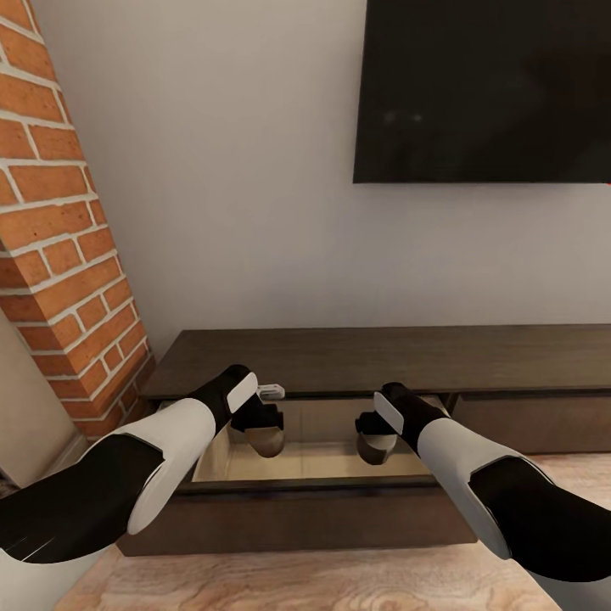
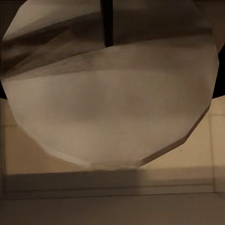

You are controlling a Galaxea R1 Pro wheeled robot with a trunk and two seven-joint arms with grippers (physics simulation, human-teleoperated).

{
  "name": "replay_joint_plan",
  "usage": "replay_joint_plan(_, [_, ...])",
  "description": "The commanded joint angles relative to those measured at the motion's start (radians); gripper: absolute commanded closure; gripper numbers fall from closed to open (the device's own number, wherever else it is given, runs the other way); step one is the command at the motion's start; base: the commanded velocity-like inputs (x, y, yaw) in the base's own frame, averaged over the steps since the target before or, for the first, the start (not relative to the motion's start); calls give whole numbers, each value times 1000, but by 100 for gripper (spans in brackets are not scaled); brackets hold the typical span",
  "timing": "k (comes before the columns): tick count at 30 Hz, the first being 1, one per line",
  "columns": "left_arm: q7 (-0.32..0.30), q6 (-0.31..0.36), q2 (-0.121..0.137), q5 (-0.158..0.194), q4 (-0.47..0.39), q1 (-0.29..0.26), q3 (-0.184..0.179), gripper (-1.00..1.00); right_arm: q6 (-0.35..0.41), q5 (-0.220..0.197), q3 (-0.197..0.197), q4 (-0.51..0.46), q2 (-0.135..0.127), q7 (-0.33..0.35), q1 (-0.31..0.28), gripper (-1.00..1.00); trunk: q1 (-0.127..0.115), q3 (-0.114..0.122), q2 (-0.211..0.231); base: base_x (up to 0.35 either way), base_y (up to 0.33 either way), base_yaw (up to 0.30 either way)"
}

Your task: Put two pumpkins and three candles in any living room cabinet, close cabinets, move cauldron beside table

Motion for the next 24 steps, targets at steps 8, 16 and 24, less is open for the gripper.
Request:
replay_joint_plan(8, [8, 11, 0, 9, 0, -1, -5, 100, 10, -10, 7, 15, 0, -11, -1, 100, 0, -1, 0, 1, 0, 0])
replay_joint_plan(16, [9, 10, 0, 9, 0, -1, -5, 100, 9, -9, 7, 16, 0, -11, -1, 100, 3, -32, -2, 0, 0, 0])
replay_joint_plan(24, [9, 9, 1, 9, 0, 0, -5, 100, 4, -9, 7, 16, 0, -10, -1, 100, 6, -59, -4, 0, 0, 0])
